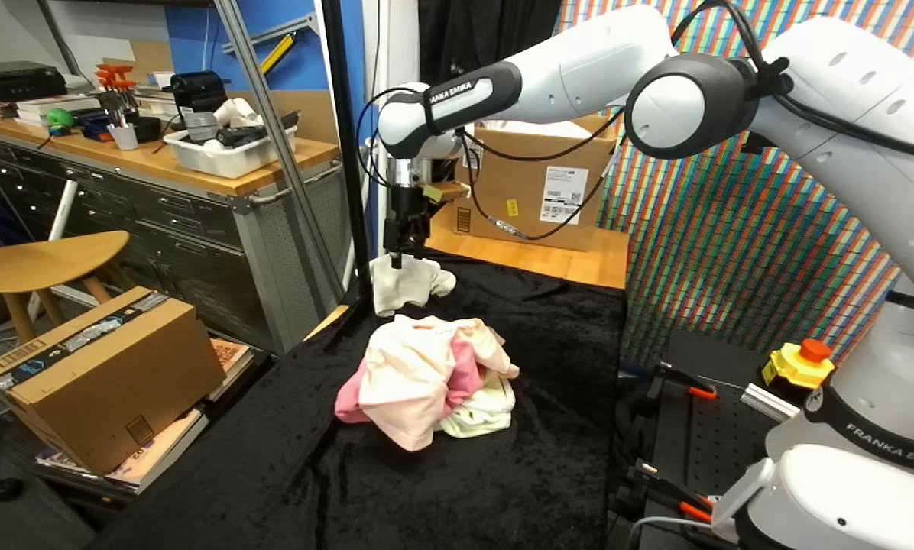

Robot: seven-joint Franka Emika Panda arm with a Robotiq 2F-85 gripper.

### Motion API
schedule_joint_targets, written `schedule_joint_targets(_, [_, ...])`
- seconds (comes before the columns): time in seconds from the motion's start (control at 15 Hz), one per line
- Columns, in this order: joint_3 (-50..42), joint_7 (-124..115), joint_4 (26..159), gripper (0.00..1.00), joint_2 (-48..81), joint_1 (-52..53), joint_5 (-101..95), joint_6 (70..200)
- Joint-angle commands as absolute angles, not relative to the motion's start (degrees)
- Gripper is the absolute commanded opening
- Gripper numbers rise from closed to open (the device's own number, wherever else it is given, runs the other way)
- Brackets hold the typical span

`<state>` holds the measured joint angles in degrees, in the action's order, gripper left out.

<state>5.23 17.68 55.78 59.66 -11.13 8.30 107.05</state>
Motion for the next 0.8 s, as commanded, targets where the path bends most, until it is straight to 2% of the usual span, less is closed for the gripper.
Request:
schedule_joint_targets(0.0, [7.0,21.6,48.6,1.00,64.3,-11.6,9.5,103.7])
schedule_joint_targets(0.53, [4.0,21.7,44.3,1.00,68.2,-9.1,4.5,108.0])
schedule_joint_targets(0.73, [3.0,21.2,45.0,1.00,68.0,-8.3,3.0,115.3])
